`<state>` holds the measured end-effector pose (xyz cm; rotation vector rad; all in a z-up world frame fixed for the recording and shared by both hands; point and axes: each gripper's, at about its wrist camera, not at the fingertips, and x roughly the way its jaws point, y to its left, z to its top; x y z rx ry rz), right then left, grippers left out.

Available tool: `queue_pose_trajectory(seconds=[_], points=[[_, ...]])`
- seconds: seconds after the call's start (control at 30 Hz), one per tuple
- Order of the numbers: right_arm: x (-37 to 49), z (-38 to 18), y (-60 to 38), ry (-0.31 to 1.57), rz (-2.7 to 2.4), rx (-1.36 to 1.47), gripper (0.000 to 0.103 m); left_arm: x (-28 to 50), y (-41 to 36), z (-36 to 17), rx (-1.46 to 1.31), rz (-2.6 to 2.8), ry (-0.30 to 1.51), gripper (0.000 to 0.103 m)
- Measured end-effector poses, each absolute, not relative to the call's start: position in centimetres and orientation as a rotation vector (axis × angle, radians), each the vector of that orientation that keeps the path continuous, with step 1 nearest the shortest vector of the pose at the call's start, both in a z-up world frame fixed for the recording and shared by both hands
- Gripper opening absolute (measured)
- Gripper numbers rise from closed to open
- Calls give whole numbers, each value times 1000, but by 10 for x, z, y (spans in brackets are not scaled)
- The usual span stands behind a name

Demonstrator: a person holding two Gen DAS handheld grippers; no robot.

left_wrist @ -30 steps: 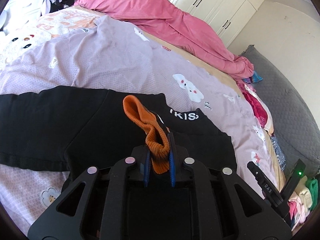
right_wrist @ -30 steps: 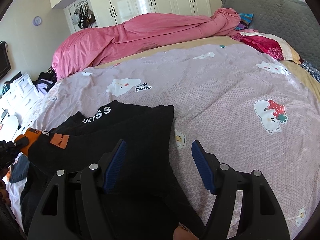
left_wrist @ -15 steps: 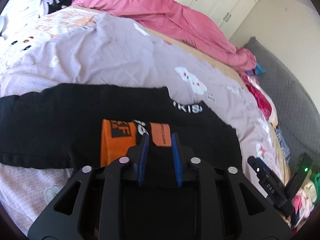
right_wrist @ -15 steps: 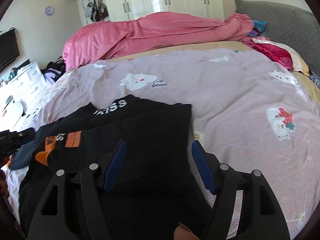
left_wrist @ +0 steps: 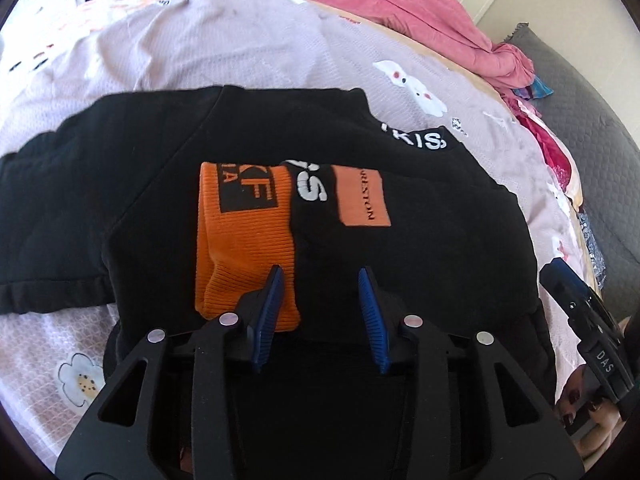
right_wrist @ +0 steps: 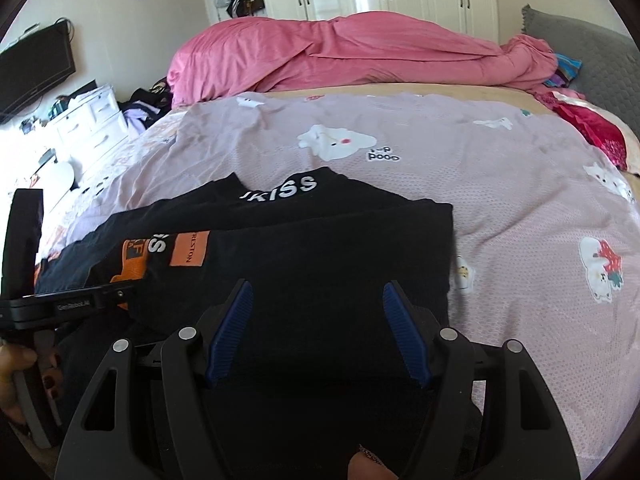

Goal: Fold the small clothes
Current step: 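Lay the cuff flat on the shirt body and open the left gripper, then withdraw the left gripper and move it toward the other sleeve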

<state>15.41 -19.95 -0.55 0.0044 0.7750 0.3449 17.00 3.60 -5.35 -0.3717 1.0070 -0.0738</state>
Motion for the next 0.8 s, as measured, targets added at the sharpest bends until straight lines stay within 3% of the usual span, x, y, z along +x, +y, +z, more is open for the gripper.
queue_pose_trajectory(seconds=[0.37, 0.8], points=[[177, -50, -225, 993, 217, 64, 69, 165, 41, -51, -394, -85, 994, 31], [166, -47, -226, 956, 226, 68, 73, 158, 41, -43, -384, -95, 988, 34]])
